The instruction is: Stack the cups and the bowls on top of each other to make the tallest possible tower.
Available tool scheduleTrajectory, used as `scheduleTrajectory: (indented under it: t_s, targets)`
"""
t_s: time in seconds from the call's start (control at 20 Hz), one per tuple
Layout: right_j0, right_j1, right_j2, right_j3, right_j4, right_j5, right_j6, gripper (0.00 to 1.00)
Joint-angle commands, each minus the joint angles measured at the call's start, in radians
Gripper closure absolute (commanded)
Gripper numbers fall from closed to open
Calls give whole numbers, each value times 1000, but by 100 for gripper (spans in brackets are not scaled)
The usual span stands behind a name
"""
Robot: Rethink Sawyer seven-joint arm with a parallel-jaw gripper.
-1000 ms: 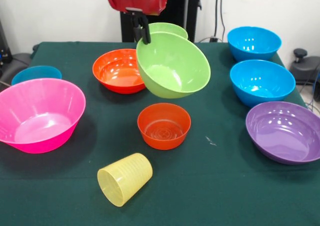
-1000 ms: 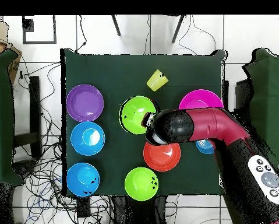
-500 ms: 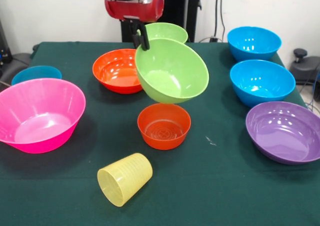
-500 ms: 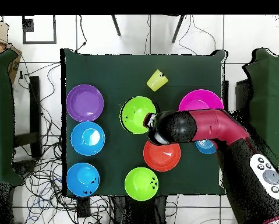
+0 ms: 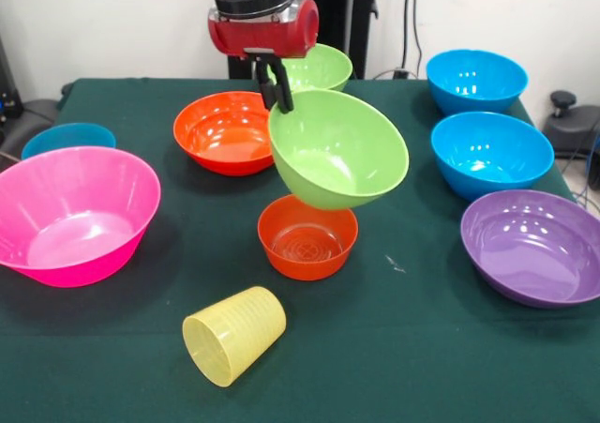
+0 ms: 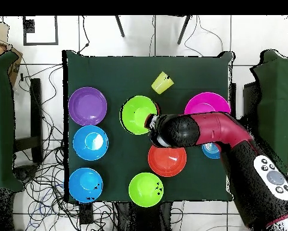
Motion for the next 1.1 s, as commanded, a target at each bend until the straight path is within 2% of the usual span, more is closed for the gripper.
scheduleTrajectory:
  t_s: [0.05,0.7,1.1]
  targets:
    - [-3,12,39,13,-43,-4,-204,100]
    - [7,42,35,-58,-52,41,-226,100]
    - [22,99,11,-105,-98,26,-241,100]
